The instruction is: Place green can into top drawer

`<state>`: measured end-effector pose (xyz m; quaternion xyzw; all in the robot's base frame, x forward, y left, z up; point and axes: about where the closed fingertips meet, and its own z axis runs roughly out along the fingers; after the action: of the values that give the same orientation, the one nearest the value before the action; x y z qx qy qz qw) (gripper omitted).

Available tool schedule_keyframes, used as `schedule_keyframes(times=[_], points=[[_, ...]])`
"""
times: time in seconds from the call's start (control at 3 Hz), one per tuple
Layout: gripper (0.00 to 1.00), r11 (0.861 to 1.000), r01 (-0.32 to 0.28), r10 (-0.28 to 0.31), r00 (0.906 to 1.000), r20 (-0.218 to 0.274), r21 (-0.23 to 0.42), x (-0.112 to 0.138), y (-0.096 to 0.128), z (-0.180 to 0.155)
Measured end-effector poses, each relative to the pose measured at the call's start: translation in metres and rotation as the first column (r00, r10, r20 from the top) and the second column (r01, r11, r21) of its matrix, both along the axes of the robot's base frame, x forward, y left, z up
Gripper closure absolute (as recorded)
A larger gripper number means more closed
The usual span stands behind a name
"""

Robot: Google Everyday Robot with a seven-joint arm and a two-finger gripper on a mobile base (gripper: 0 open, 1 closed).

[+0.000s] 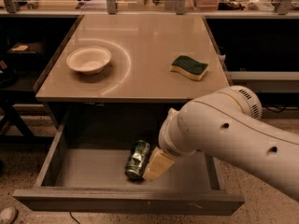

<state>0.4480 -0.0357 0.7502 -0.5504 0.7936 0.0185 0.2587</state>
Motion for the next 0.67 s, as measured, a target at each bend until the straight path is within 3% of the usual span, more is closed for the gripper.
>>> schedule_keyframes(times=[0.33,0.67], points=[[0.00,0.998,0.066,-0.066,0.9978,0.007,-0.008,-0.0073,-0.0056,0.0171],[0.00,0.998,0.063,-0.063,0.9980,0.002,-0.002,-0.0060,-0.0045,0.0136]])
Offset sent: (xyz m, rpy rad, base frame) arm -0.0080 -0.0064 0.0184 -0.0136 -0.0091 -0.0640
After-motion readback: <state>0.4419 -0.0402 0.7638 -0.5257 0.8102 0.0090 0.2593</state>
